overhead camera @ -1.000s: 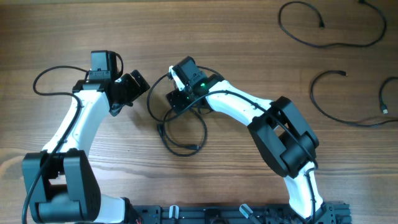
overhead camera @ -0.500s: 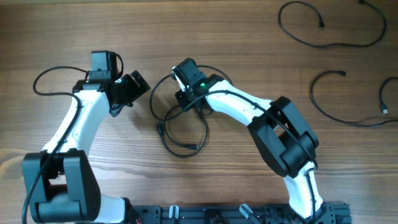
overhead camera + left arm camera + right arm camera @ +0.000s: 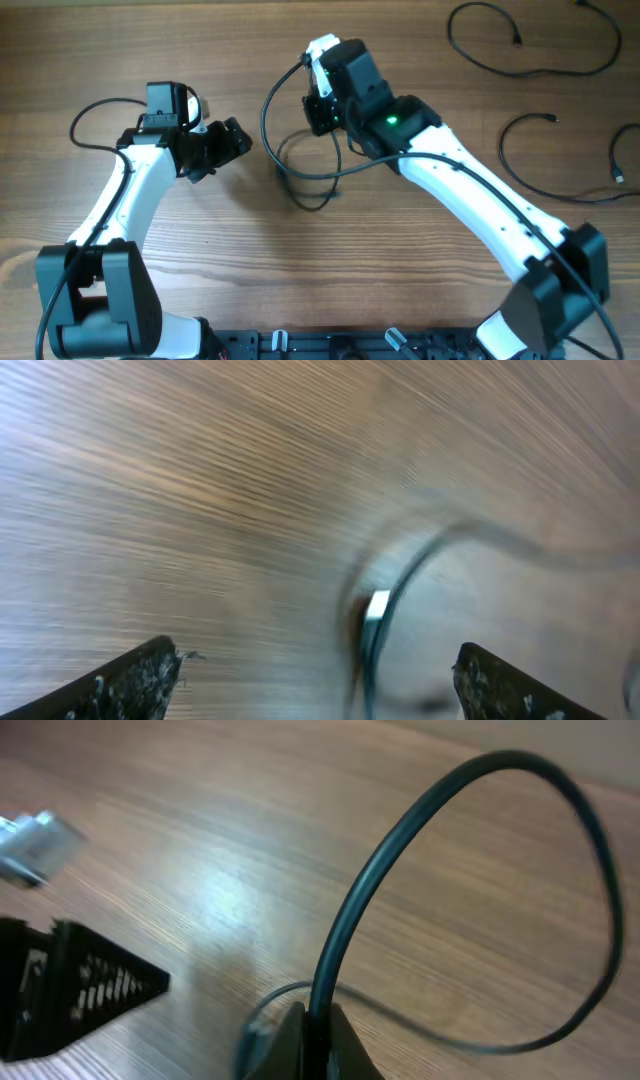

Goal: Untangle cables

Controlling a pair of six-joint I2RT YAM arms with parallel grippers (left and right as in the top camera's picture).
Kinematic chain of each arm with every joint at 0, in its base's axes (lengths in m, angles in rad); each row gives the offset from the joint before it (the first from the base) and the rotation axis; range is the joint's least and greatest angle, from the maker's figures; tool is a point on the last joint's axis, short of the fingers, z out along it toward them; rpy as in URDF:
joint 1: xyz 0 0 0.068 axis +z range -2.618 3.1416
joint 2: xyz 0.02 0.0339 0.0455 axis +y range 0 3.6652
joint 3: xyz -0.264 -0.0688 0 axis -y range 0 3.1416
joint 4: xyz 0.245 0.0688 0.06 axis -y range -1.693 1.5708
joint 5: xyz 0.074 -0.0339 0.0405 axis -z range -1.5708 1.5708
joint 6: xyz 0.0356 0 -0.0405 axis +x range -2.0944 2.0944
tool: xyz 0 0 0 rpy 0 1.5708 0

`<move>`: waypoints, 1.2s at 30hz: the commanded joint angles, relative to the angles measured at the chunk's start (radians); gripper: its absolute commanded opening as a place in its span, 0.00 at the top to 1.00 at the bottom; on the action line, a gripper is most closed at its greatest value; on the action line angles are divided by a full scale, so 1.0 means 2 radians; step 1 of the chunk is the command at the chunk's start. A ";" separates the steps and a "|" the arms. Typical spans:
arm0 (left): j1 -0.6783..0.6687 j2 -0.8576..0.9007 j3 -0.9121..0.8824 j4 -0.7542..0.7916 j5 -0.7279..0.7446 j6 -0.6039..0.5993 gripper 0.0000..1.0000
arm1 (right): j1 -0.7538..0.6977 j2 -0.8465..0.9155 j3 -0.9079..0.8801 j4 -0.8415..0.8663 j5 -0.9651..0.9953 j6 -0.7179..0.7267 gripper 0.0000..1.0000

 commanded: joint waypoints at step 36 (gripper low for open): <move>-0.127 0.108 -0.002 0.093 -0.131 0.099 0.00 | -0.001 -0.012 0.005 -0.051 -0.082 0.006 0.96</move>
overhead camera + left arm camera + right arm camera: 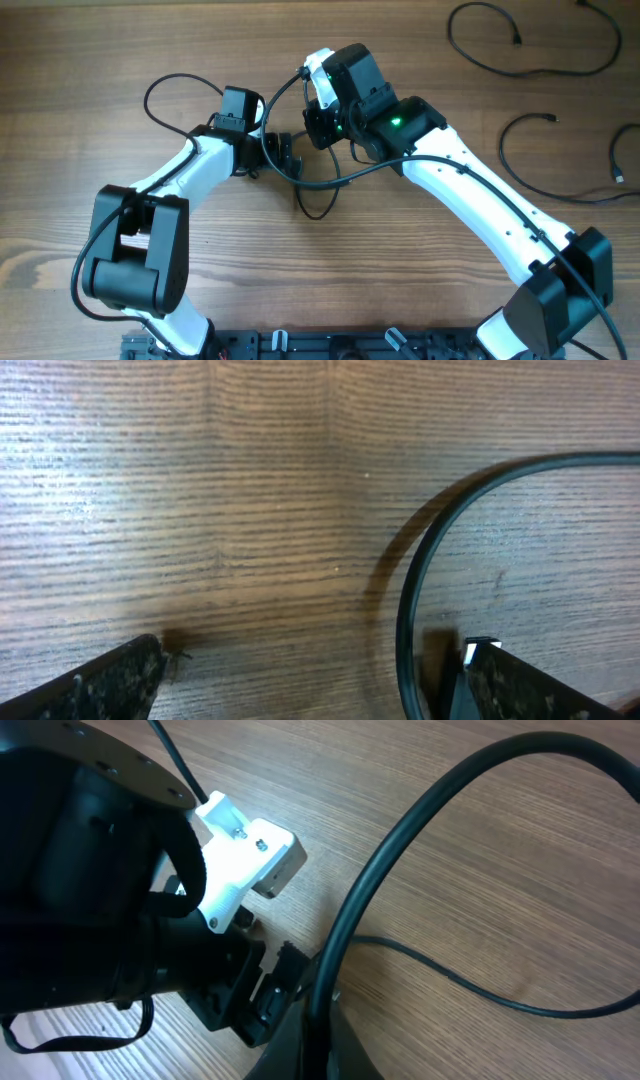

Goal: Untangle cables

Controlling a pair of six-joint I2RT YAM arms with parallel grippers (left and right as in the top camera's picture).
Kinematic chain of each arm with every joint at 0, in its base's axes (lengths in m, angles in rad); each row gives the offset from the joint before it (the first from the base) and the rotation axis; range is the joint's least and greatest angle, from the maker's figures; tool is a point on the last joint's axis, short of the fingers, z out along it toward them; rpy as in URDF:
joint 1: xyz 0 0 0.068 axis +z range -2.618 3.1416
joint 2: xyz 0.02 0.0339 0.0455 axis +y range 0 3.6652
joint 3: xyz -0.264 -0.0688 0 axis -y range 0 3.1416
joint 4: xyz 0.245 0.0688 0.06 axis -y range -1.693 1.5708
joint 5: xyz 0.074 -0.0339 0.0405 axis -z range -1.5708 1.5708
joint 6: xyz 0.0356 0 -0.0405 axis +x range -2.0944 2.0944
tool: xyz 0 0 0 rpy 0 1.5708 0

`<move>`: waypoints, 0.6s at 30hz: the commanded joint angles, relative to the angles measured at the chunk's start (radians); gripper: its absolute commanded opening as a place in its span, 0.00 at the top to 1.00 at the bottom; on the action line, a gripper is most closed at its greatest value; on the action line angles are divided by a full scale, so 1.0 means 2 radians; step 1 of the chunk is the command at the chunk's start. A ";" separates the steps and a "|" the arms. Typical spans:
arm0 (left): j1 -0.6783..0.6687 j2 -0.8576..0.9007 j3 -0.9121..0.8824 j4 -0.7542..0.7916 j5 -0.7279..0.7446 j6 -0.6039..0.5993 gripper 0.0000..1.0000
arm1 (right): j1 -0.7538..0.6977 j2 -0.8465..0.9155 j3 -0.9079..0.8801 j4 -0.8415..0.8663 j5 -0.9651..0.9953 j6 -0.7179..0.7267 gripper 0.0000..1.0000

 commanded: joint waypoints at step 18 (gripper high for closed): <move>-0.006 0.035 -0.001 -0.045 -0.053 0.028 0.00 | -0.001 -0.025 0.005 0.001 -0.011 0.006 0.96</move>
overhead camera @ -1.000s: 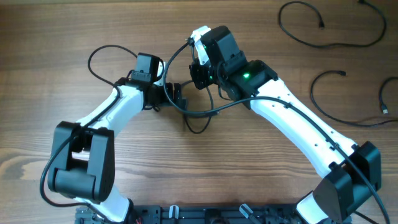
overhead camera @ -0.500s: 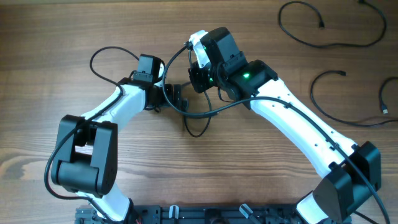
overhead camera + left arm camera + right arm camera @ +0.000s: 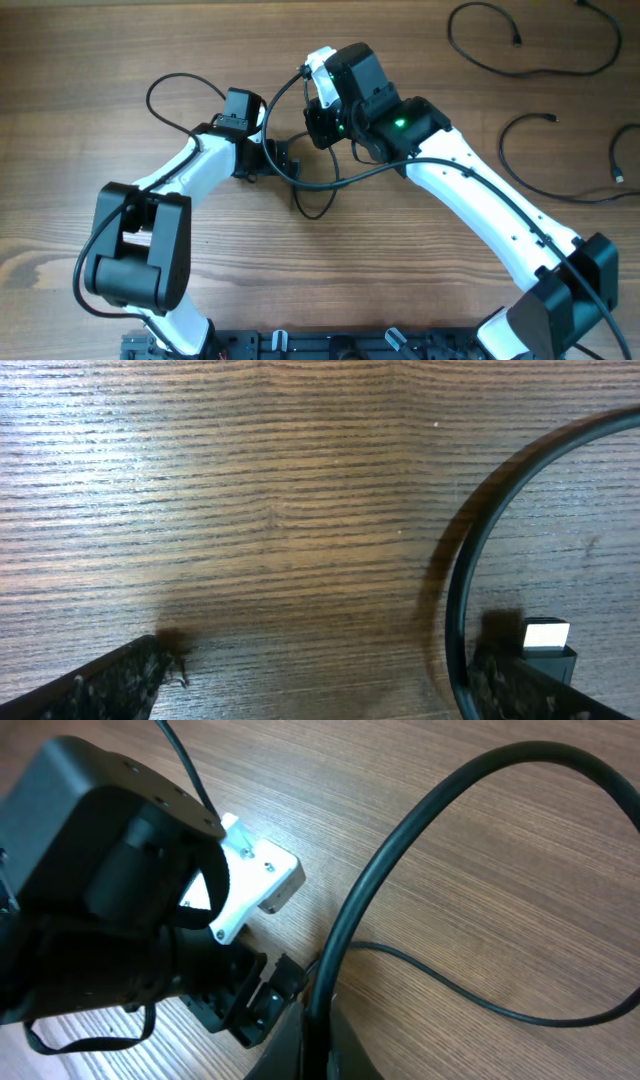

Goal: Untangle cables

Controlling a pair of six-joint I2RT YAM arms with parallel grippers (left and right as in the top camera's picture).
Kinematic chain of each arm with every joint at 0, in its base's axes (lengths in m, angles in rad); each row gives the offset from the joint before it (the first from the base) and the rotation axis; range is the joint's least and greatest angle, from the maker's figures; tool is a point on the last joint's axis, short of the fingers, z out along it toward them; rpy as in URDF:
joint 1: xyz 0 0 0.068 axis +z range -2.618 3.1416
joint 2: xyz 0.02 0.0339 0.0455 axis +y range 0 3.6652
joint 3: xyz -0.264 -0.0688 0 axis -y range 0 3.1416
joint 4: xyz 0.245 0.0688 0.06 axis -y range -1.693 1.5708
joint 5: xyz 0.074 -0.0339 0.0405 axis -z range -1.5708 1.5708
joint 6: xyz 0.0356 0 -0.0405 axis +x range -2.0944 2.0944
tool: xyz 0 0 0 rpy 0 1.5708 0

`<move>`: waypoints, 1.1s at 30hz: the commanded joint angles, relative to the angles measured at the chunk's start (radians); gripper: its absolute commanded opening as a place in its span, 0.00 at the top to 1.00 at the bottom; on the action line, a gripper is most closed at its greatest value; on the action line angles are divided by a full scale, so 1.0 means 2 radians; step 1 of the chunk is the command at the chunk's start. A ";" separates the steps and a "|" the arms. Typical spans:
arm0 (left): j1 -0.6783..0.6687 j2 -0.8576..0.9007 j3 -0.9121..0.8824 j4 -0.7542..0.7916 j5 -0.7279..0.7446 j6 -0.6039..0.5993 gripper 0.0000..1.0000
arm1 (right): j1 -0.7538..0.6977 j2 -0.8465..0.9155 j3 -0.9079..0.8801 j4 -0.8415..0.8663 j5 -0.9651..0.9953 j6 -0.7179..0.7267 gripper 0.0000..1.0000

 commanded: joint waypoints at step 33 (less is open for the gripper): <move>-0.007 0.027 -0.009 -0.083 -0.124 -0.073 0.04 | -0.125 -0.014 0.005 -0.276 0.231 -0.018 0.89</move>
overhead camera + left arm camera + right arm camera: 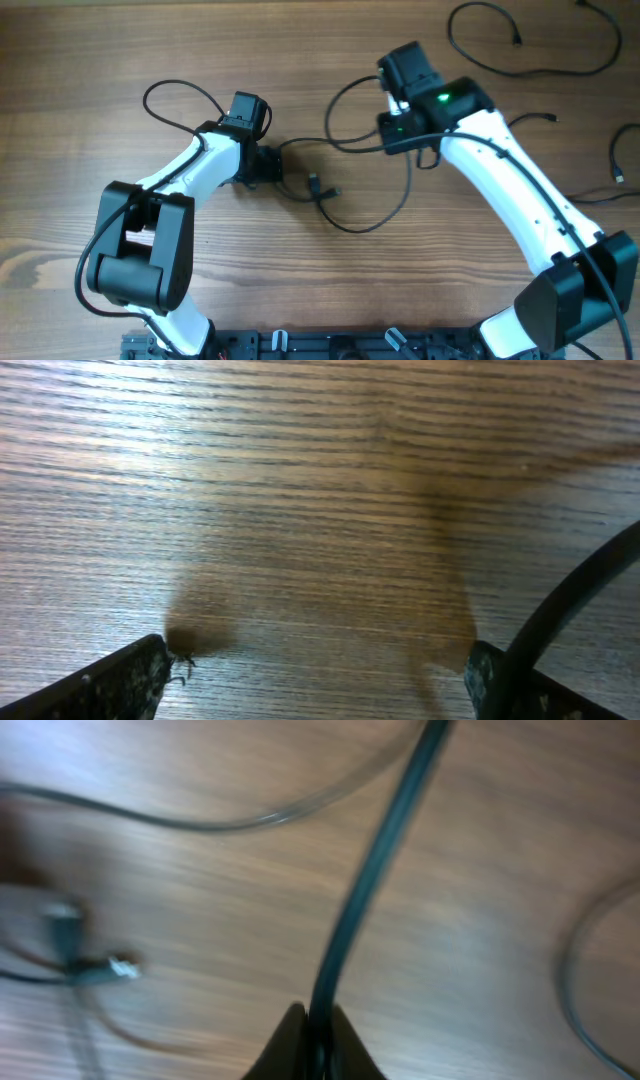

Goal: Untangle cables

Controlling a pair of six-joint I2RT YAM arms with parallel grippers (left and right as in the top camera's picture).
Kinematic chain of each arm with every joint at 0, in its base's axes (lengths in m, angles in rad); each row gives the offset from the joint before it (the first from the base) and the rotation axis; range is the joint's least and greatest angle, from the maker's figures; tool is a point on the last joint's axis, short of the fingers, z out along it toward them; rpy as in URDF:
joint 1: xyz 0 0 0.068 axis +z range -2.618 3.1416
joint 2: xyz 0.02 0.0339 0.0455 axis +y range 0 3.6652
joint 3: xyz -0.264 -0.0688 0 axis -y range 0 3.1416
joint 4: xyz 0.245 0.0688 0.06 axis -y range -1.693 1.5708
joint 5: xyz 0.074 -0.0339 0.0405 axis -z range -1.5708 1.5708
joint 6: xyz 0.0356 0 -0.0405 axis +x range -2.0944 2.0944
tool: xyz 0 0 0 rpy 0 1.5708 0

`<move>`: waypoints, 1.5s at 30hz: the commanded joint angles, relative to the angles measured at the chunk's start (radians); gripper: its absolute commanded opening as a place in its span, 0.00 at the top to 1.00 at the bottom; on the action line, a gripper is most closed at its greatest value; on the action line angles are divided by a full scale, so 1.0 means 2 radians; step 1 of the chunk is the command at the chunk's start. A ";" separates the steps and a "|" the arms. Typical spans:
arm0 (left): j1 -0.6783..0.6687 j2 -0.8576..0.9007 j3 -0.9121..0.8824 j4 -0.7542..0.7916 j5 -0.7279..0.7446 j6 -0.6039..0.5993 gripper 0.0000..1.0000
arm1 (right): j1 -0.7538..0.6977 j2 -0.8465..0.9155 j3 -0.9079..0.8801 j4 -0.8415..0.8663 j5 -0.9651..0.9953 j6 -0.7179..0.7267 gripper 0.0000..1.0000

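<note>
A black cable (352, 147) runs across the table's middle, from beside my left gripper (268, 165) to my right gripper (402, 128), then loops down toward the front. Two small plug ends (316, 184) lie inside the loop. In the right wrist view my right gripper (315, 1025) is shut on the cable (375, 860), which rises from between the fingers. My left gripper (315, 665) stands wide open low over the wood. The cable (575, 605) crosses only its right fingertip (492, 672), with nothing between the jaws.
Further black cables lie at the back right: one long curl (530, 68) near the far edge, another (545, 185) beside the right arm, and a short piece (615, 160) at the right edge. The left arm's own lead (170, 95) arcs behind it.
My right gripper, still shut on the cable, now stands farther right. The cable lies drawn out between the arms. The plug is gone from the left wrist view. The left gripper has hardly moved.
At first my left gripper was open well left of the coiled cable, which the right gripper held at centre. Then the left gripper stood open at the coil beside the right gripper and stayed. Now the right gripper holds the cable farther right, the coil spread.
</note>
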 commanded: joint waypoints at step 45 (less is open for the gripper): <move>0.030 0.024 -0.018 0.022 0.002 -0.055 0.09 | 0.010 0.153 -0.038 0.026 -0.201 0.173 0.28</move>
